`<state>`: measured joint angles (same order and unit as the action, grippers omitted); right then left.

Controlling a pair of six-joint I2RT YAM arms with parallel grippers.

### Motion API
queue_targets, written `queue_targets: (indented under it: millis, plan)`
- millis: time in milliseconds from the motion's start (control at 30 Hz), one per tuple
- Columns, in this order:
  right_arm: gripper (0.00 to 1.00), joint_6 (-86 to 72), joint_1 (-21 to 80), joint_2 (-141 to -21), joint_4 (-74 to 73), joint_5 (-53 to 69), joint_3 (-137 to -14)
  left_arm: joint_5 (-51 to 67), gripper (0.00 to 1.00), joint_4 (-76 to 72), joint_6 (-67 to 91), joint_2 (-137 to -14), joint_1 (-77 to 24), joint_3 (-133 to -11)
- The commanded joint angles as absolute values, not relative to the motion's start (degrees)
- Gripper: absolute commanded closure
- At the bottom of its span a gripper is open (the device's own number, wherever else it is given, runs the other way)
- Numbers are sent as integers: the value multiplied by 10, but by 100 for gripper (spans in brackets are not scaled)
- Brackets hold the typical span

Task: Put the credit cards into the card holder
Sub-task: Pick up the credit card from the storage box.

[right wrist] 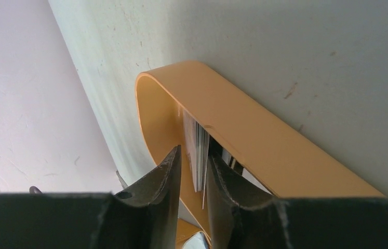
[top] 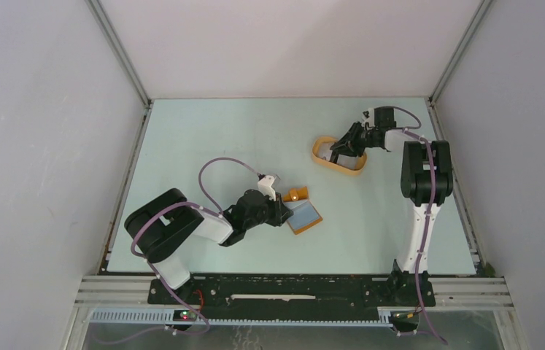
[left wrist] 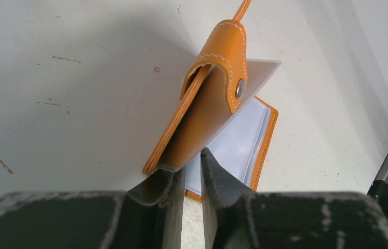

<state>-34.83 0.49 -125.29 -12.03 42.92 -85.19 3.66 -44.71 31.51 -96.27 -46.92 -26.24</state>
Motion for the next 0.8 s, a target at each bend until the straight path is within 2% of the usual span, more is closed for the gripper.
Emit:
queue_targets:
  millis: [0, 233, 433, 600, 767]
  plan:
    - [69, -339, -14, -1211, -110, 439, -846, 32, 79, -461, 316, -957, -471, -251]
    - [72, -338, -18, -1206, -110, 440, -842, 32, 79, -461, 316, -956, -471, -250]
    - [82, -336, -20, -1207, -110, 441, -842, 32, 79, -461, 316, -955, -472, -250]
    - [96, -327, -22, -1202, -115, 433, -841, 32, 79, -459, 316, -955, -472, -251]
    - [100, -296, -26, -1175, -124, 428, -830, 32, 79, -457, 315, -954, -472, -253]
